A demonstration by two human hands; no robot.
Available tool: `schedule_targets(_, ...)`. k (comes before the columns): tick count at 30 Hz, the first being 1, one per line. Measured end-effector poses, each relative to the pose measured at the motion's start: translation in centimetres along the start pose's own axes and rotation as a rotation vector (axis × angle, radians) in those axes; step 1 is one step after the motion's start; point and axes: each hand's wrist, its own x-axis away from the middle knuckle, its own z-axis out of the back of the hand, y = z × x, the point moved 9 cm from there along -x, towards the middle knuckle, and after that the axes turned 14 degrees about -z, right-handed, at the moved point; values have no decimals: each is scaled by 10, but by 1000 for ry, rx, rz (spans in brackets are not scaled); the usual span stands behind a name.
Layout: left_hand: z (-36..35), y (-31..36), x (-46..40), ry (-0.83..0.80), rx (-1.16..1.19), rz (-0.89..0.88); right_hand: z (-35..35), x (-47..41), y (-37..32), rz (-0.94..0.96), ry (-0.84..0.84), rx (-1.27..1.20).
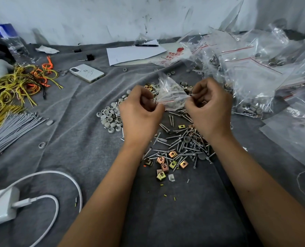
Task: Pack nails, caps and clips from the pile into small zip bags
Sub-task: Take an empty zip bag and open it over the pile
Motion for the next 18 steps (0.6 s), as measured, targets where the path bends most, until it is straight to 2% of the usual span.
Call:
schedule_targets(3, 11, 21, -4, 52, -153, -170, -3, 3, -2, 14, 8, 34)
schedule_targets(6, 32, 37, -5, 178, -248, -318, -22, 5, 1, -18, -232, 15)
schedule_targets(8, 54, 45, -4, 308, -304, -399, -43, 12, 6, 17, -449, 214)
schedule_targets(11, 71, 47, -5, 368, -388, -409, -59, 24, 11, 151, -560, 546)
schedule_targets(13, 61, 45, -7, 246, -431, -365, -63, 26, 14, 153, -578, 646)
schedule_targets(18, 9, 28, -5, -251, -497, -277, -68, 29, 17, 138, -619, 731)
